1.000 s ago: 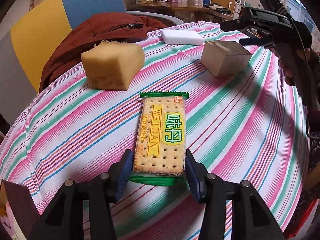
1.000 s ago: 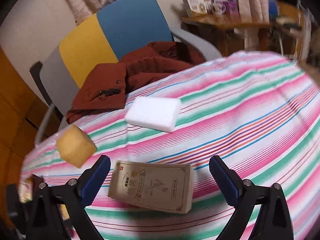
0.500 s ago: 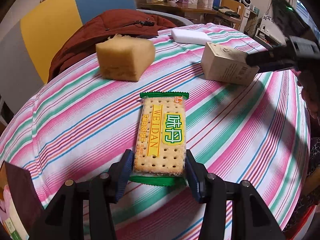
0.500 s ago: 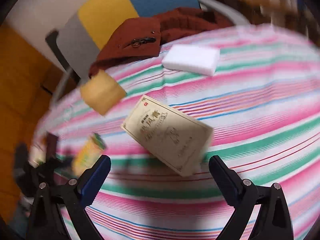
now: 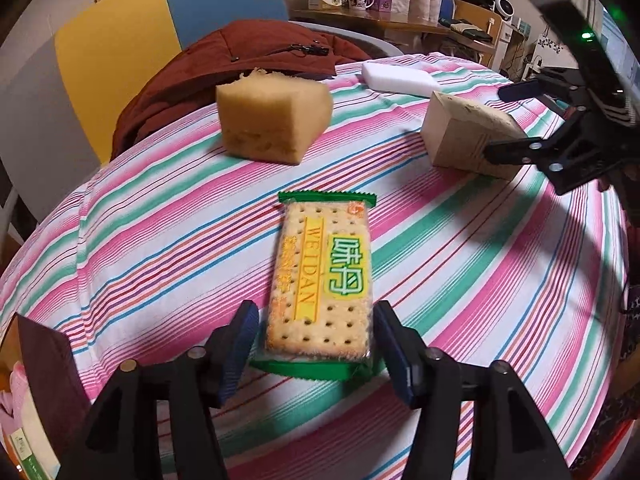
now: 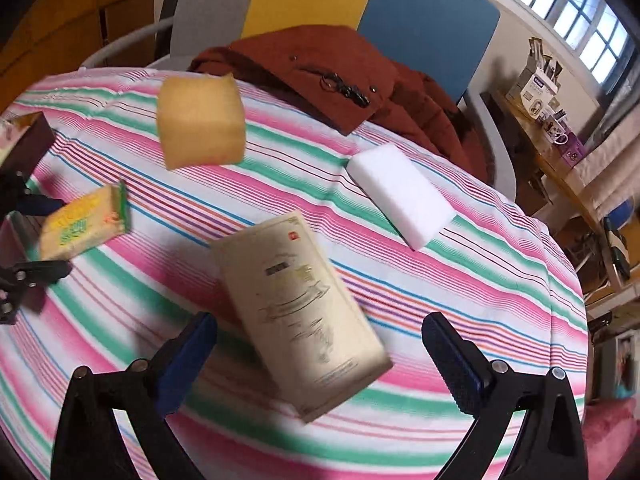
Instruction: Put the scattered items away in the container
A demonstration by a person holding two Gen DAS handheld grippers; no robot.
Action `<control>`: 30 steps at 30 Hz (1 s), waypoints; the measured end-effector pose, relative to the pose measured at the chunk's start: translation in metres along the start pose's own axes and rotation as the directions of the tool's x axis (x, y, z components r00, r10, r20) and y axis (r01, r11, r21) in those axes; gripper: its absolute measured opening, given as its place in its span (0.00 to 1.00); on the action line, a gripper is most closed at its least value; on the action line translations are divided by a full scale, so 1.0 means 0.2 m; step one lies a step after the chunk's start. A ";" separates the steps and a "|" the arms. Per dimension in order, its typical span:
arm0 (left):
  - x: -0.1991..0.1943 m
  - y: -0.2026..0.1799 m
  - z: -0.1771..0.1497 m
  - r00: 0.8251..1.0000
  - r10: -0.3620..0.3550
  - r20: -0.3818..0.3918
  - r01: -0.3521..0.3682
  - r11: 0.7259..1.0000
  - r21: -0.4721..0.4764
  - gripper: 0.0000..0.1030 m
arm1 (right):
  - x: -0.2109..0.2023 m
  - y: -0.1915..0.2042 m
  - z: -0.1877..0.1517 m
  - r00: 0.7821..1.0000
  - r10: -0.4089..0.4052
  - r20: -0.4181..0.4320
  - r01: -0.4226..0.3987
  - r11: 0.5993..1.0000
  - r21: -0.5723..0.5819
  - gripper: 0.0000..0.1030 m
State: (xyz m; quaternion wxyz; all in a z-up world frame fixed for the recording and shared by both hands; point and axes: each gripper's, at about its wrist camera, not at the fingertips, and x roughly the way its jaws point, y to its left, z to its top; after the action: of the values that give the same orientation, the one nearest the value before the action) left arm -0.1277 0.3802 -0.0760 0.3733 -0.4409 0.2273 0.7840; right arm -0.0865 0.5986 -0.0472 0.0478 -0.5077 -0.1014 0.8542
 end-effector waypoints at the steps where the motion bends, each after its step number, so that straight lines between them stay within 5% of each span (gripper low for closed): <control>1: 0.00 0.00 0.00 1.000 0.002 0.003 -0.002 1.000 0.002 0.61 | 0.01 -0.01 0.00 1.000 0.004 0.004 -0.004 1.000 0.005 1.00; 5: 0.04 0.00 0.04 1.000 -0.001 0.004 0.001 1.000 -0.011 0.62 | 0.06 -0.02 0.00 0.999 0.029 -0.019 -0.028 0.999 0.031 0.99; 7: 0.06 0.00 0.06 1.000 0.005 0.011 -0.005 1.000 -0.016 0.62 | 0.07 -0.01 -0.01 0.998 0.052 -0.024 -0.051 0.998 0.044 0.75; 18: 0.06 0.03 0.05 1.000 0.018 0.016 -0.017 0.999 -0.049 0.47 | 0.05 0.07 -0.03 0.994 0.109 -0.021 -0.106 0.987 0.121 0.50; 30: -0.05 0.03 -0.08 0.999 0.035 -0.006 -0.035 0.991 -0.128 0.47 | -0.03 0.20 -0.09 0.999 0.037 0.008 -0.038 0.957 0.287 0.50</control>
State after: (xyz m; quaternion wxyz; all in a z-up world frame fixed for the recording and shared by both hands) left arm -0.1211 0.3625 -0.0759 0.3300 -0.4612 0.1851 0.8025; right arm -0.0677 0.5607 -0.0596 0.1046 -0.4962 0.0331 0.8612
